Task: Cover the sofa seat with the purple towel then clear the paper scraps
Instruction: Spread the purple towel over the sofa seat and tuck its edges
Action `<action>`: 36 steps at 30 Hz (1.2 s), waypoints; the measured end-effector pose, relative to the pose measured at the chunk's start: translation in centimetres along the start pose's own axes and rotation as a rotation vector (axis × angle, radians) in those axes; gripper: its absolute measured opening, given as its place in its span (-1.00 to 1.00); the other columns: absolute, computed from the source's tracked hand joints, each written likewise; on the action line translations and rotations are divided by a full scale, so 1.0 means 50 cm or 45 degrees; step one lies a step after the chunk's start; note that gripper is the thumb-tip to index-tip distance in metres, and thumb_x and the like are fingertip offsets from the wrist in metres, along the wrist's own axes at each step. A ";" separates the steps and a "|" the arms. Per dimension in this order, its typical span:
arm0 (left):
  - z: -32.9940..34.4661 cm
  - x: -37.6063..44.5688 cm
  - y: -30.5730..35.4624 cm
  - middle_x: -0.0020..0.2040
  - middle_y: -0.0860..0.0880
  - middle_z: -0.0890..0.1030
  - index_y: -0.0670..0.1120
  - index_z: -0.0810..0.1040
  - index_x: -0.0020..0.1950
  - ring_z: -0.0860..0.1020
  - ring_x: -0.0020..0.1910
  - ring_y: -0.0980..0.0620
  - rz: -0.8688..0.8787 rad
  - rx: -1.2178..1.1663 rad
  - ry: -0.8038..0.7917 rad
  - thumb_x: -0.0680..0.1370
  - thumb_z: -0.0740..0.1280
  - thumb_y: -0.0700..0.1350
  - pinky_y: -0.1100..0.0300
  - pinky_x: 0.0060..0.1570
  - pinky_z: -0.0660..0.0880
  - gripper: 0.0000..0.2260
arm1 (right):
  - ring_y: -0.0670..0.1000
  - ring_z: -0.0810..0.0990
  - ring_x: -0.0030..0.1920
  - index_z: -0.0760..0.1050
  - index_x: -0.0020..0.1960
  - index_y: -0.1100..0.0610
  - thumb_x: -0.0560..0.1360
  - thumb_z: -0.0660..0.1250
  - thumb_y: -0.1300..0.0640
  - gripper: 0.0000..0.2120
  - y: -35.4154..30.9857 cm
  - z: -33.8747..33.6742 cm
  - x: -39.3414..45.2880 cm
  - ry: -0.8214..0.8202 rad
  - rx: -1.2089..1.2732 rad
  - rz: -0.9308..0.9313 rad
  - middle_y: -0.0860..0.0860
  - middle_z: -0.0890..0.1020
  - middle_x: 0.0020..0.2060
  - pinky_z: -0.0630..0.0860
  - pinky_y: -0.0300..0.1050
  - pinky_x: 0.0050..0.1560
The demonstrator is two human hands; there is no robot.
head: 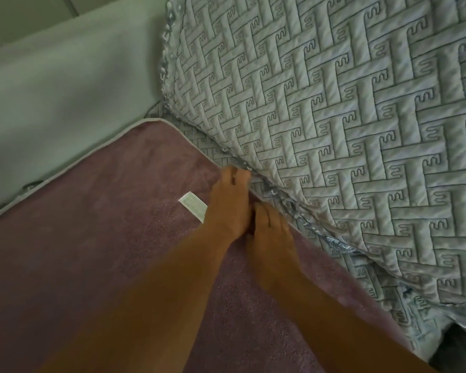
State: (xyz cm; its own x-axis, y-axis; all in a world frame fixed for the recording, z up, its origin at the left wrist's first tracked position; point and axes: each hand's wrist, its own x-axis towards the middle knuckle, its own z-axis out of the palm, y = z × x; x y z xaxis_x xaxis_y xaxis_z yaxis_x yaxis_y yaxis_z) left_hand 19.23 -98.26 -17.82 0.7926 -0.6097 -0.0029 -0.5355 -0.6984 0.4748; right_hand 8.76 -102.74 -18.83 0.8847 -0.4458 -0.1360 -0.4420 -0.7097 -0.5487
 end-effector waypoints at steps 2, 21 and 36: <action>-0.005 0.002 -0.032 0.47 -0.22 0.14 -0.06 0.19 0.42 0.15 0.45 -0.21 -0.153 0.211 0.009 0.51 0.32 0.01 -0.08 0.43 0.10 -0.45 | 0.00 -0.09 0.52 -0.13 0.53 0.05 0.61 0.03 0.05 -0.44 -0.008 0.017 0.010 -0.077 -0.031 -0.037 0.00 -0.02 0.54 -0.11 -0.03 0.49; -0.093 0.197 -0.314 0.55 -0.01 -0.30 0.20 -0.21 0.51 -0.35 0.50 -0.05 -0.248 0.342 -0.360 0.55 -0.06 0.30 -0.31 0.36 -0.26 -0.41 | -0.07 -0.39 0.45 -0.36 0.48 -0.03 0.50 -0.34 -0.23 -0.39 -0.095 0.134 0.128 0.085 -0.407 0.038 -0.08 -0.23 0.50 -0.42 0.00 0.39; -0.097 0.257 -0.323 0.52 -0.13 0.15 -0.06 0.24 0.47 0.15 0.48 -0.15 -0.117 -0.001 0.063 0.61 0.13 -0.12 -0.05 0.45 0.18 -0.59 | 0.06 0.08 0.50 0.12 0.50 0.09 0.57 -0.18 -0.17 -0.41 -0.099 0.142 0.141 0.100 -0.574 0.093 0.03 0.19 0.49 0.03 0.13 0.38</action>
State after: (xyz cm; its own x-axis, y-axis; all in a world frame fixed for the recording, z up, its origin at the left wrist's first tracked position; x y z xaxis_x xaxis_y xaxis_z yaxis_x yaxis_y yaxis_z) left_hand 39.50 -92.99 -21.26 0.8517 -0.5240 -0.0027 -0.4600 -0.7501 0.4751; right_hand 18.24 -98.47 -22.93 0.8427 -0.5311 -0.0884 -0.5384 -0.8335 -0.1242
